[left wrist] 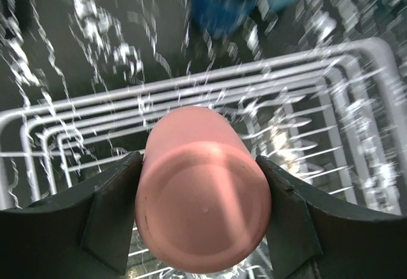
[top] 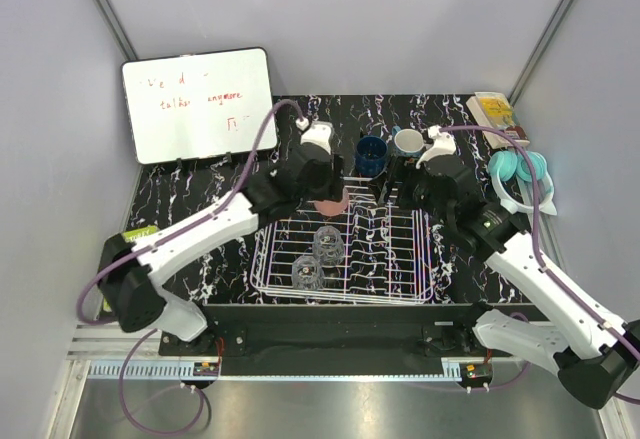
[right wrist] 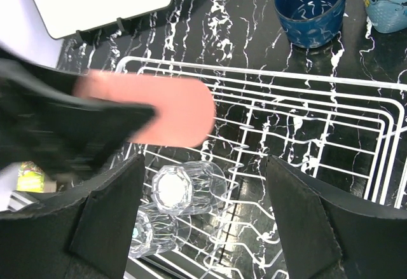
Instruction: Unload the cups from the dish rack
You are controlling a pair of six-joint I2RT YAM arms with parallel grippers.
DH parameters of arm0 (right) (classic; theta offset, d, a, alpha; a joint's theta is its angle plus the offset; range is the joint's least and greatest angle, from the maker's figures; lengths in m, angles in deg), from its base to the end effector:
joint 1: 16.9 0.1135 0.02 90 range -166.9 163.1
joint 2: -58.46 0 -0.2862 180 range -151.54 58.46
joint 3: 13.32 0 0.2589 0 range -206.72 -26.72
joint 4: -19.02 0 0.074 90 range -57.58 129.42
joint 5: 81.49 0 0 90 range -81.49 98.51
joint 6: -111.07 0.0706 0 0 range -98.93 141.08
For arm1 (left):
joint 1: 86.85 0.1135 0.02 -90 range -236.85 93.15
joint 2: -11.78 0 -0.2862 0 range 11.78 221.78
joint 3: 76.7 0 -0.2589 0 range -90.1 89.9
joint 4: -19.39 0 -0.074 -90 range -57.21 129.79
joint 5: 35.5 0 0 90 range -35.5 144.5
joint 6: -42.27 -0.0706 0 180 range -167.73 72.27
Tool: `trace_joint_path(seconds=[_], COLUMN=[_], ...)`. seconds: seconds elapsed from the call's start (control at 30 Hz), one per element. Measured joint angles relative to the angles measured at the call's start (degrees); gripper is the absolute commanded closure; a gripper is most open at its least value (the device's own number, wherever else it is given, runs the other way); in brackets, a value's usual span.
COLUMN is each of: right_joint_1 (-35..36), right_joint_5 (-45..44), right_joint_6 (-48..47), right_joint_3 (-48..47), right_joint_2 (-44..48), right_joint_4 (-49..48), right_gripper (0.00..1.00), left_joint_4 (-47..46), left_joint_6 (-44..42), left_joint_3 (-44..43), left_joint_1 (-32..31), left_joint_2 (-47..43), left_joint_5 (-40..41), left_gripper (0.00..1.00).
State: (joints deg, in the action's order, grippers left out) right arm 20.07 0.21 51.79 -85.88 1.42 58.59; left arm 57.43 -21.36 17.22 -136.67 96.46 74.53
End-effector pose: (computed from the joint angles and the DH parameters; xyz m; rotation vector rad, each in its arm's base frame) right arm 0.2020 0.1393 0.3643 -0.0153 2.0393 0.6133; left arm 0.2539 -0.2632 0.3210 0.2538 2.1755 -0.3732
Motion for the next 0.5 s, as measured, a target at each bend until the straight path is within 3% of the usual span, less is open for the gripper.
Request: trace_joint_path(seconds=[0.23, 0.37, 0.5], right_joint_1=[0.0, 0.0, 0.0], right_joint_5=[2.0, 5.0, 8.3], right_joint_6=[1.6, 2.7, 3.3], right_joint_3=[2.9, 6.3, 9.2], right_joint_2=[1.8, 3.4, 6.8], right_joint_4=[-2.5, -5.3, -9.2], right_gripper=[0.23, 0.26, 0.25], left_joint_4=[-4.9, -16.0, -25.4], left_joint_6=[2.4, 8.2, 15.1], left_joint_3=[-0.9, 7.3, 13.9], left_joint_1=[3.3, 10.4, 17.3], left_joint_2=[-11.7, -19.8, -21.3], left_joint_5=[-3.7, -12.9, -22.8], left_gripper=[1.0, 1.0, 1.0])
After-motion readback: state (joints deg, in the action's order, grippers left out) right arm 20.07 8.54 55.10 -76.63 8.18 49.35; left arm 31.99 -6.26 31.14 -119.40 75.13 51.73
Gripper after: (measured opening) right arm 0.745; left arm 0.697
